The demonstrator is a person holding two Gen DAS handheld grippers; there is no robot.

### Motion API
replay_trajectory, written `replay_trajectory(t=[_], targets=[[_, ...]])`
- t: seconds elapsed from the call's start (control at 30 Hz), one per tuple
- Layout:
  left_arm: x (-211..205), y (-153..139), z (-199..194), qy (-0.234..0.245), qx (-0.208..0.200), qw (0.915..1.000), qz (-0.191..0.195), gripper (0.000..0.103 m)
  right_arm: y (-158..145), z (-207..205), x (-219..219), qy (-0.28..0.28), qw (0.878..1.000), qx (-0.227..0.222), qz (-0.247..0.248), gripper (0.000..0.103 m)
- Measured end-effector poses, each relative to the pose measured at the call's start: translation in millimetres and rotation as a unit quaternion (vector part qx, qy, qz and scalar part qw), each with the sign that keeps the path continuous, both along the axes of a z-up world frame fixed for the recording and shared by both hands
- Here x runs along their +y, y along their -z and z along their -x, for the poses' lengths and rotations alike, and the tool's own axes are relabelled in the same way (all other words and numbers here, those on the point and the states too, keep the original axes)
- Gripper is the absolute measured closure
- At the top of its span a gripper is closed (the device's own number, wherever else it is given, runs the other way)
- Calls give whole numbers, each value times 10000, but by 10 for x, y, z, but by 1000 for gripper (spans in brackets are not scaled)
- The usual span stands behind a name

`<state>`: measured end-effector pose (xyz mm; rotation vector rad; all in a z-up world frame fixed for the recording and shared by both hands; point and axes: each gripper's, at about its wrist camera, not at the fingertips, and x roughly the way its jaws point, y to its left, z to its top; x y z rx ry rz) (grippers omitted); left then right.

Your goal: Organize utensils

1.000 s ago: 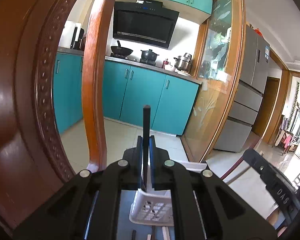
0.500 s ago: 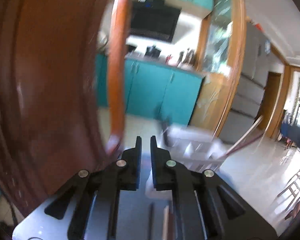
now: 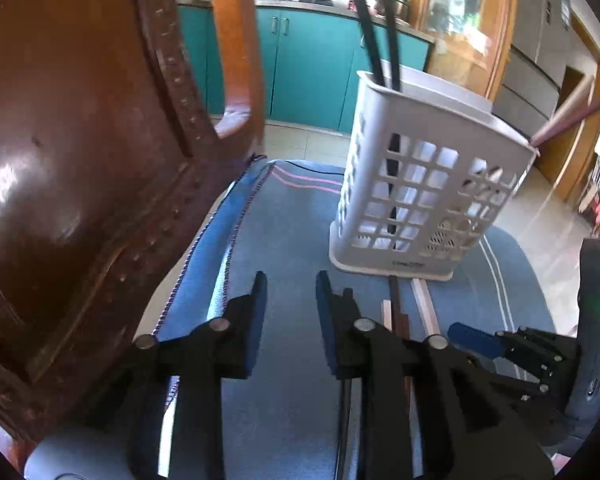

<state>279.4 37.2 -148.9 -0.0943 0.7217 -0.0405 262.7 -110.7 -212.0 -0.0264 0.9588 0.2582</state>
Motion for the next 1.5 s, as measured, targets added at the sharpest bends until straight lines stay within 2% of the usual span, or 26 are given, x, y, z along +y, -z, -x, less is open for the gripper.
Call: replay_trajectory(t=[0.03, 0.2, 0.3, 0.47, 0.5, 0.57, 0.6, 0.63, 0.73, 0.9, 1.07, 1.1, 1.13, 1.17, 1.5], targets=[[-19, -7, -14, 25, 6, 10000, -35, 71, 13, 21, 9, 18, 10000, -13, 0, 88], [-41, 4, -30, 56, 63, 9999, -83, 71, 39, 78, -44, 132, 9985, 198, -500, 90], [1, -11, -46, 27, 89, 10000, -12, 71, 9, 139, -159, 162, 9930, 375, -1111, 91], [55, -24, -34, 44, 88, 9999, 21, 69, -126, 422, -405, 352, 9847, 124, -1702, 91], [59, -30, -33, 51, 92, 9999, 27, 66, -143, 455, -461, 470, 9842, 88, -1703, 90], [60, -36, -34, 49, 99, 9999, 34, 65, -168, 457, -518, 694, 9873, 65, -1426, 82], [57, -39, -38, 56, 110, 9999, 35, 65, -140, 435, -540, 751, 9886, 66, -1306, 75], [56, -41, -37, 64, 124, 9999, 33, 64, -107, 420, -555, 802, 9896, 92, -1193, 74], [55, -27, -42, 71, 166, 9998, 13, 61, 11, 354, -493, 805, 9939, 275, -702, 73], [46, 0, -49, 63, 228, 9997, 3, 58, 33, 365, -355, 626, 9967, 189, -485, 74], [17, 42, -59, 129, 321, 9994, -39, 56, 56, 279, -208, 547, 9985, 93, 36, 74], [12, 54, -62, 152, 341, 9993, -51, 55, 58, 244, -198, 537, 9985, 97, 98, 76], [0, 67, -65, 176, 371, 9991, -73, 54, 67, 234, -201, 535, 9984, 98, 131, 88], [-8, 77, -63, 185, 381, 9991, -89, 54, 70, 193, -210, 567, 9981, 95, 208, 93], [-97, 234, -89, 321, 610, 9973, -242, 48, 38, 188, -538, 880, 9946, 167, -532, 95]])
